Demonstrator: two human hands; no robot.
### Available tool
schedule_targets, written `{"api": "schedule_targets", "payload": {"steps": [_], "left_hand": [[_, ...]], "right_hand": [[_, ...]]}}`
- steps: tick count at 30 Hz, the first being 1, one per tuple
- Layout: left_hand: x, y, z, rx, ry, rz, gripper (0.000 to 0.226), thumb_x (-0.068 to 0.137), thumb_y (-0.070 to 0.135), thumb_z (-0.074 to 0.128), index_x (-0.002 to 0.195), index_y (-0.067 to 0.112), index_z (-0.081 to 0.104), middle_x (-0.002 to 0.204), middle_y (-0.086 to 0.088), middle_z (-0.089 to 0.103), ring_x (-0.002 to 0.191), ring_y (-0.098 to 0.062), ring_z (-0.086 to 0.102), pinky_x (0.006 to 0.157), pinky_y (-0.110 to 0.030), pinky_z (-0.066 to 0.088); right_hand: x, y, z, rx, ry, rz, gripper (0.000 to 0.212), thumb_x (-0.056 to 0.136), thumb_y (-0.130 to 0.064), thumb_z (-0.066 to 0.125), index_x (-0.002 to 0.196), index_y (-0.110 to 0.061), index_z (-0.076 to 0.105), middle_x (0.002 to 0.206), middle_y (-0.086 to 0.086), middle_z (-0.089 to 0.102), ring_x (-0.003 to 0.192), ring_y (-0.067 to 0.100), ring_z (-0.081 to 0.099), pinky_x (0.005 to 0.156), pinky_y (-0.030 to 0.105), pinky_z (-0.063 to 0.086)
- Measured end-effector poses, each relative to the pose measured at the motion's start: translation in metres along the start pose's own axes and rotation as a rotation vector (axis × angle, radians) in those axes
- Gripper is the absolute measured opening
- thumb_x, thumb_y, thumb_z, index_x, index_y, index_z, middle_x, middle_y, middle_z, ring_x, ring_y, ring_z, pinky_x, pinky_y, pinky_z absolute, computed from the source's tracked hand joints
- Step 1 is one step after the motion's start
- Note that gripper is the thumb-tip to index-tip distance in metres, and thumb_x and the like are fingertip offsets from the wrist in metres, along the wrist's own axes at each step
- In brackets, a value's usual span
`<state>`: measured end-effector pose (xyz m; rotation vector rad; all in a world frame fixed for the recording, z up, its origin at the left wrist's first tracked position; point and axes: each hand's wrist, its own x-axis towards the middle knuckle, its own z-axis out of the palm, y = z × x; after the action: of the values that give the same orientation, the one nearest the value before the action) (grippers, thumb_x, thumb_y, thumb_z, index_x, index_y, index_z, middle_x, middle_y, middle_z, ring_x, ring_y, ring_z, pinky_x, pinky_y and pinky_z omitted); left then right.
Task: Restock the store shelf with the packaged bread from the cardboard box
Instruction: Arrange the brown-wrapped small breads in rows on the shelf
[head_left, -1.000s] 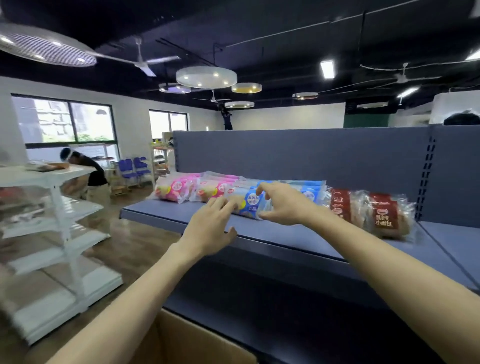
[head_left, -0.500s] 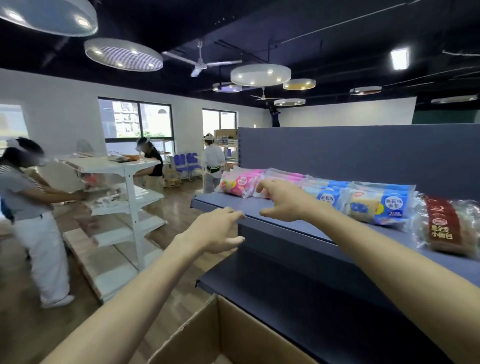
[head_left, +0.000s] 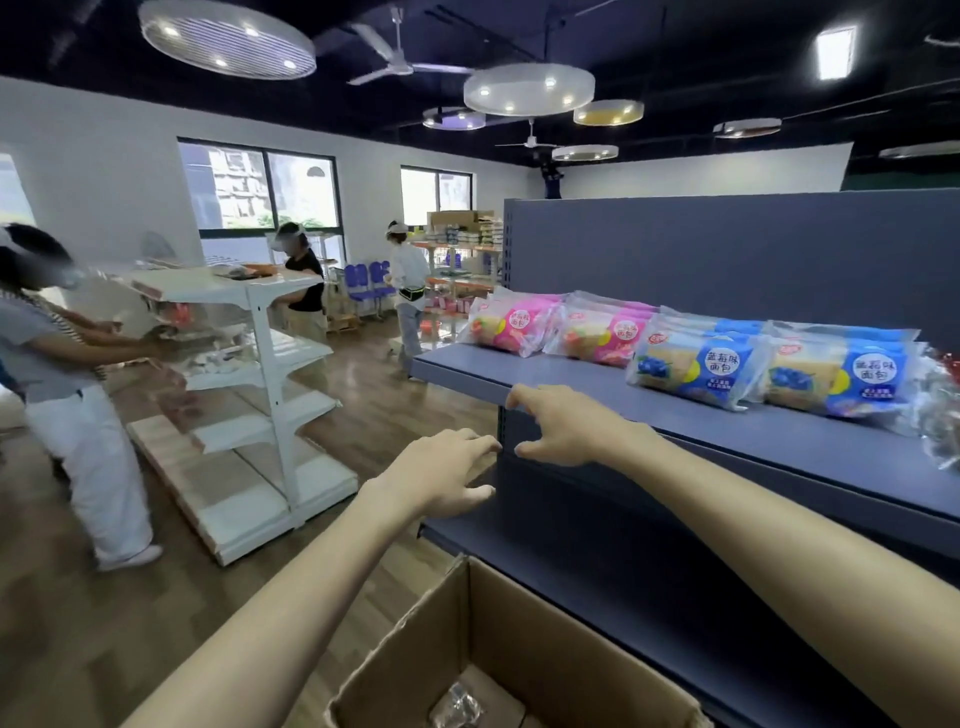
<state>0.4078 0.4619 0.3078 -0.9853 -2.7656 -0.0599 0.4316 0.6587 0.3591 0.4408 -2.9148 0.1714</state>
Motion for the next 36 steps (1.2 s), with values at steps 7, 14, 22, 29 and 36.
{"api": "schedule_targets", "payload": {"steps": [7, 14, 22, 29, 36], "left_hand": [[0.000, -0.002, 0.070, -0.109, -0.178, -0.082, 0.063, 0.092, 0.045, 0.054, 0.149, 0.027, 0.033, 0.137, -0.003, 0.053, 0.123, -0.025, 0.052, 0.093, -0.039, 0.047], [-0.038, 0.004, 0.180, -0.222, -0.436, -0.245, 0.059, 0.090, 0.043, 0.058, 0.143, 0.023, 0.040, 0.134, -0.007, 0.055, 0.124, -0.028, 0.051, 0.098, -0.039, 0.045], [-0.102, 0.013, 0.288, -0.345, -0.763, -0.512, 0.056, 0.088, 0.040, 0.061, 0.137, 0.019, 0.044, 0.128, -0.008, 0.055, 0.121, -0.029, 0.053, 0.093, -0.037, 0.047], [-0.115, 0.032, 0.335, -0.369, -0.964, -0.566, 0.051, 0.082, 0.030, 0.070, 0.127, 0.015, 0.053, 0.134, -0.013, 0.056, 0.121, -0.029, 0.055, 0.099, -0.034, 0.047], [-0.102, 0.067, 0.371, -0.297, -1.120, -0.482, 0.040, 0.084, 0.012, 0.069, 0.123, 0.015, 0.061, 0.129, -0.011, 0.062, 0.117, -0.030, 0.059, 0.097, -0.032, 0.048]], "right_hand": [[0.010, 0.013, 0.070, 0.010, -0.156, 0.020, 0.054, 0.086, -0.039, 0.068, 0.132, -0.025, 0.044, 0.120, 0.006, 0.058, 0.105, 0.027, 0.057, 0.084, 0.039, 0.050], [-0.007, 0.022, 0.182, 0.142, -0.420, -0.011, 0.064, 0.088, -0.035, 0.067, 0.144, -0.023, 0.038, 0.127, 0.007, 0.055, 0.110, 0.028, 0.058, 0.086, 0.041, 0.052], [-0.050, 0.023, 0.316, 0.279, -0.750, 0.010, 0.073, 0.085, -0.032, 0.072, 0.148, -0.017, 0.036, 0.140, 0.014, 0.050, 0.126, 0.033, 0.052, 0.103, 0.037, 0.045], [-0.093, 0.024, 0.383, 0.322, -0.987, 0.140, 0.077, 0.089, -0.028, 0.067, 0.155, -0.025, 0.027, 0.146, 0.012, 0.046, 0.126, 0.029, 0.053, 0.104, 0.035, 0.045], [-0.118, 0.030, 0.406, 0.314, -1.075, 0.236, 0.074, 0.088, -0.030, 0.069, 0.151, -0.025, 0.031, 0.144, 0.009, 0.047, 0.128, 0.030, 0.050, 0.106, 0.038, 0.043]]}}
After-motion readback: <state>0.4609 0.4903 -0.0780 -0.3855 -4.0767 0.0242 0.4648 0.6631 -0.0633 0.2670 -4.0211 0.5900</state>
